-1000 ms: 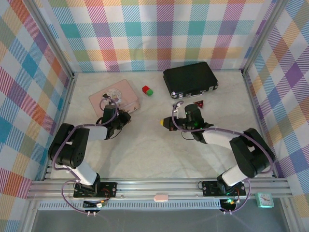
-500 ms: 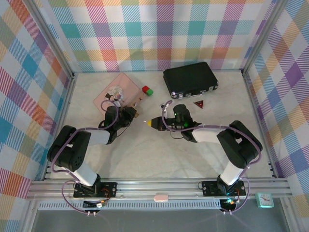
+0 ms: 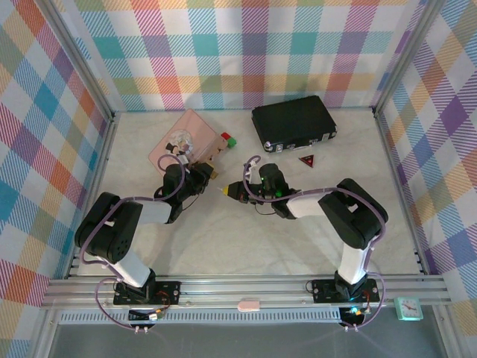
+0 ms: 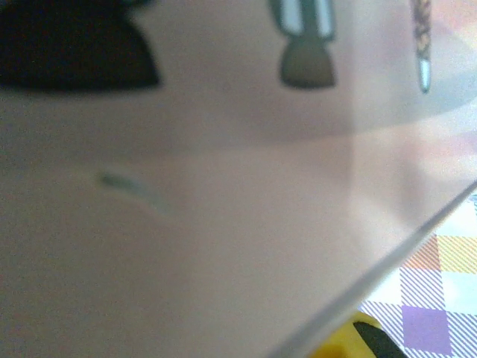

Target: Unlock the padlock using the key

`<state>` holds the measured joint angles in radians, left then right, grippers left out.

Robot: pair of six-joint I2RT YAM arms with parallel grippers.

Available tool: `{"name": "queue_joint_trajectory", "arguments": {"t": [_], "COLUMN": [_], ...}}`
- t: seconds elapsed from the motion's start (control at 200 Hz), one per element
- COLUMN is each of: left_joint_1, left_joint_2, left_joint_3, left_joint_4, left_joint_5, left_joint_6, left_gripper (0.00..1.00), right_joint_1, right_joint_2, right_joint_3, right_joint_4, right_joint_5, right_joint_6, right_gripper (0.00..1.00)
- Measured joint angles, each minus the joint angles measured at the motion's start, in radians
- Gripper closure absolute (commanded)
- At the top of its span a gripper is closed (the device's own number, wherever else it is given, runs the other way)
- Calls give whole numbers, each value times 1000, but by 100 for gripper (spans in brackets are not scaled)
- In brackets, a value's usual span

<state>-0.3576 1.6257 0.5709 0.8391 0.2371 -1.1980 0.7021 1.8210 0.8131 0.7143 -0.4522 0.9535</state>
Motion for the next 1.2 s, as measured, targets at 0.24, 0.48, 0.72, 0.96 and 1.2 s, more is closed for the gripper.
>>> {"name": "queue_joint_trajectory", "arguments": {"t": [0.24, 0.48, 0.72, 0.96, 1.2], "left_joint_1": [-2, -4, -11, -13, -13], "left_joint_2": [-24, -28, -29, -37, -39], "left_joint_3": [-1, -1, -1, -4, -6], "left_joint_4": [-20, -25, -25, -25, -25], "left_joint_5": [-2, -2, -2, -2, -2], "left_joint_6": [12, 13, 13, 13, 16], "left_gripper": [100, 100, 100, 100, 100], "right_joint_1": [-2, -2, -8, -19, -29], "right_joint_2": [0, 9, 44, 50, 50], "right_joint_3": [35, 45, 53, 55, 54], "right_joint_4": [7, 28, 35, 61, 69], "right_joint_5": [8, 14, 15, 15, 22], "right_joint_6": [11, 20, 34, 45, 56], "right_gripper": [100, 100, 100, 100, 100]}}
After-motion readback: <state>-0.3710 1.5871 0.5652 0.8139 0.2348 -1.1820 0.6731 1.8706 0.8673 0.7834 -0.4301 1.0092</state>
